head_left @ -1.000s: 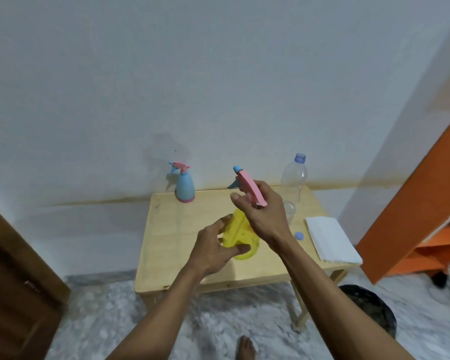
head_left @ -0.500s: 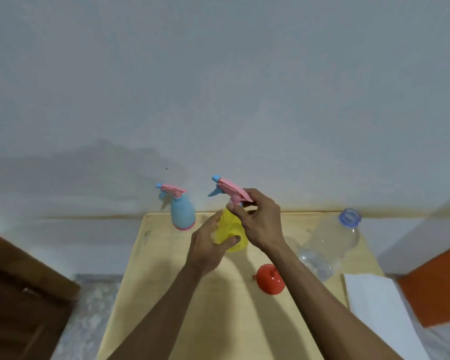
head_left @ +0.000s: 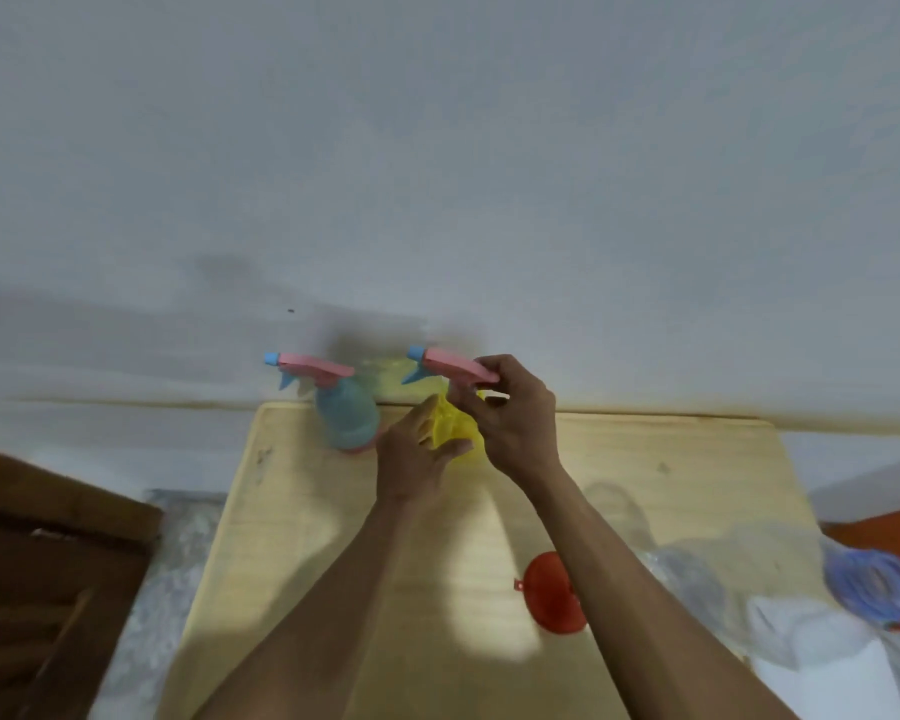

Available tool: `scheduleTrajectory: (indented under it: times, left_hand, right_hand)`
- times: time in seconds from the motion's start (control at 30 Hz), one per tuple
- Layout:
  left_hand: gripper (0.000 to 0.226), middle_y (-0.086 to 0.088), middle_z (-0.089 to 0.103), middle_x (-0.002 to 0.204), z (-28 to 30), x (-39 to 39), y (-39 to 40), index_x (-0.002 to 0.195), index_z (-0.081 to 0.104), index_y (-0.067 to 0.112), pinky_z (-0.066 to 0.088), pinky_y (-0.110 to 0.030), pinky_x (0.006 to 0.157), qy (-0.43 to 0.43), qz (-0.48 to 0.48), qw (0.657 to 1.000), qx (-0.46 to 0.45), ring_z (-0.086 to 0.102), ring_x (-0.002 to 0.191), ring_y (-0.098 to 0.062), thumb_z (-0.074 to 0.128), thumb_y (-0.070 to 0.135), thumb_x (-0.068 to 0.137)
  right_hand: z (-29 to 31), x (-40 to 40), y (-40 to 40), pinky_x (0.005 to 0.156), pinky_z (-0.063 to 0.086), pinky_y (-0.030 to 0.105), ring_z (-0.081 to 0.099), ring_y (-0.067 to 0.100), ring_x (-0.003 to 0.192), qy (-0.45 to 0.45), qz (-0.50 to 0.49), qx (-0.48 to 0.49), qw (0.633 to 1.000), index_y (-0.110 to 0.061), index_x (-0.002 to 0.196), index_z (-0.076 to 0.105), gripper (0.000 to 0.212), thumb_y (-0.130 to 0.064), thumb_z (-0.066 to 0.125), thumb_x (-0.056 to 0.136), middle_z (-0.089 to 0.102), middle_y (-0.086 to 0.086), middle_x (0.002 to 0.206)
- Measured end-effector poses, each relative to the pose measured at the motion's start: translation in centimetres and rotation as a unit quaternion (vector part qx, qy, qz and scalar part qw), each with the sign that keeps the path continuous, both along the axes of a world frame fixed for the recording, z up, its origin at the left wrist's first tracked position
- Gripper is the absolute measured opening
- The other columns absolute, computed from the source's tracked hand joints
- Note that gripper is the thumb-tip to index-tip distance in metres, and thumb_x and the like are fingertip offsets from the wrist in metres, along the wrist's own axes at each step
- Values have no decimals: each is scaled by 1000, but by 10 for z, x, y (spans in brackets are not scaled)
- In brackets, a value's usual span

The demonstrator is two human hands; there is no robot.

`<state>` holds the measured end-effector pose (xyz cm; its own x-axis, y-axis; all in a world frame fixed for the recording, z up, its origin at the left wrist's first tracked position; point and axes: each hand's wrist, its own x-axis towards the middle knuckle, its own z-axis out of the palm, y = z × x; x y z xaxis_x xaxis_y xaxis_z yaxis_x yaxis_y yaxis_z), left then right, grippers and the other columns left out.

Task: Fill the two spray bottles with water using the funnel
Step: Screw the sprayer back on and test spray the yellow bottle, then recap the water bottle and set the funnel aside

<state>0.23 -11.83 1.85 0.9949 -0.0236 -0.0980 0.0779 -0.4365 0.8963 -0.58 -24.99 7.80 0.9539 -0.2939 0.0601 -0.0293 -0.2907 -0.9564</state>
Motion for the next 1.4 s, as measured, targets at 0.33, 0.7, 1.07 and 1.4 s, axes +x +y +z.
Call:
scheduleTrajectory:
  times: [0.33, 0.7, 1.07, 1.4]
  left_hand:
    - [75, -6, 74, 111, -13, 10, -7, 136, 60, 12, 56, -31, 92, 28, 9, 1000, -2, 68, 101, -14, 90, 20, 68]
    - [79, -5, 70, 121, -17, 10, -8, 139, 57, 16, 55, -42, 97, 25, 11, 999, 46, 65, 112, -19, 89, 31, 68]
    - [72, -2, 63, 133, 22, -52, 19, 139, 55, 12, 49, -34, 101, 39, 50, 997, 51, 62, 114, -17, 87, 19, 75]
    - [48, -2, 71, 120, 50, -178, 35, 126, 65, 14, 48, -17, 82, 1, 5, 1000, 24, 66, 96, -8, 81, 17, 81]
  right_hand:
    - [-15, 13, -4, 82, 60, 45, 70, 15, 94, 28, 0, 5, 1000, -18, 102, 68, 28, -12, 84, 80, 73, -8, 91]
    - [-15, 8, -5, 87, 60, 37, 68, 12, 100, 26, 7, 12, 1000, -14, 120, 63, 43, -12, 83, 82, 71, -5, 105]
    - [5, -63, 0, 98, 52, 40, 57, 14, 117, 14, -40, -33, 999, -19, 141, 50, 64, -7, 77, 84, 60, -4, 131]
    - [6, -243, -2, 75, 57, 23, 69, 11, 81, 41, -38, 10, 998, -22, 102, 72, 19, -7, 72, 90, 75, -4, 91]
